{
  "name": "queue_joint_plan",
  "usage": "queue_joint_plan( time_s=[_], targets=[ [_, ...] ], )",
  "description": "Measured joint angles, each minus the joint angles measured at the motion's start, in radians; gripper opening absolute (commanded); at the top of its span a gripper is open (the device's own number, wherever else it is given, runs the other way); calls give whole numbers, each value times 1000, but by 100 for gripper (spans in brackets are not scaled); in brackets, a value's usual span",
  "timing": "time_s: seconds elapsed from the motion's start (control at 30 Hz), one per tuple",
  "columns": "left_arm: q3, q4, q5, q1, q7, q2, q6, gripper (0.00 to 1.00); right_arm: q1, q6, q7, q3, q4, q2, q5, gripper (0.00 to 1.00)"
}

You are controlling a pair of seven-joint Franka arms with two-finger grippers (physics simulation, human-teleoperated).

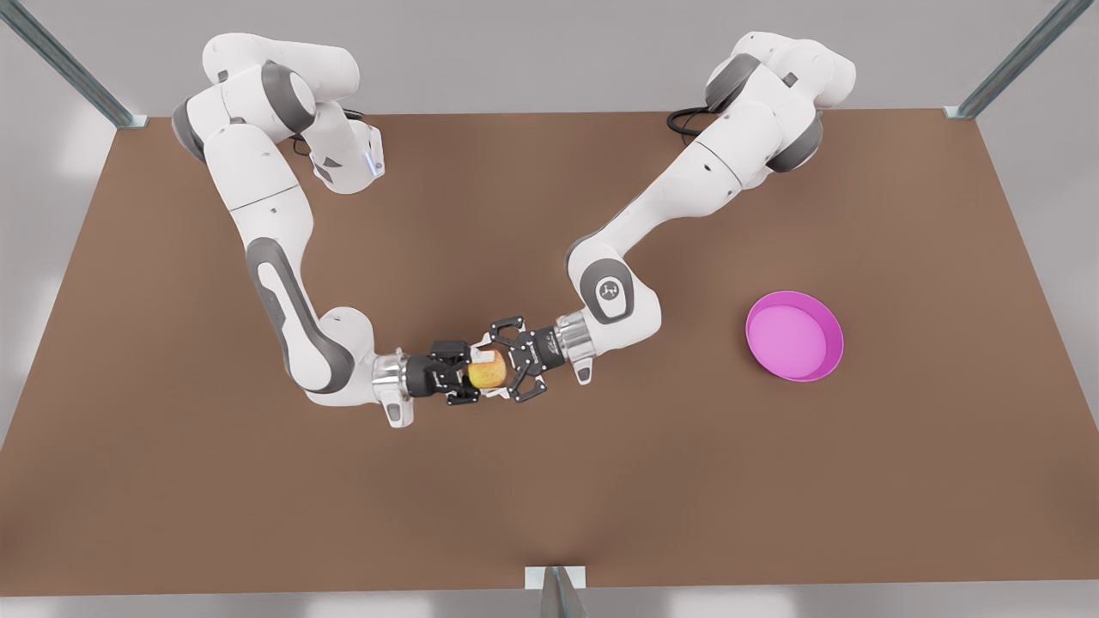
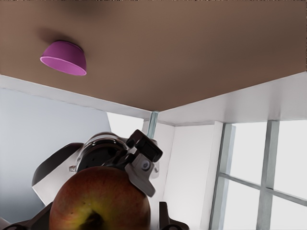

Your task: Use the left arm to pick up the apple from the plate, transfer it to the gripper of the right arm, and then use the right arm to place it into the bowl

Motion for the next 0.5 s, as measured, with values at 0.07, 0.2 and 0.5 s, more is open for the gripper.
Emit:
queue_joint_plan(
  time_s=[0.07, 0.2, 0.5],
  targets=[
    [0, -4, 4, 3, 0, -2, 0, 100, -4, -2, 0, 0, 0, 0, -8, 69],
    [0, -22, 16, 11, 1, -19, 0, 100, -13, -5, 1, -1, 0, 0, -19, 69],
    [2, -373, 93, 124, 4, -257, -30, 100, -62, -14, 5, -1, 0, -2, -50, 69]
  ],
)
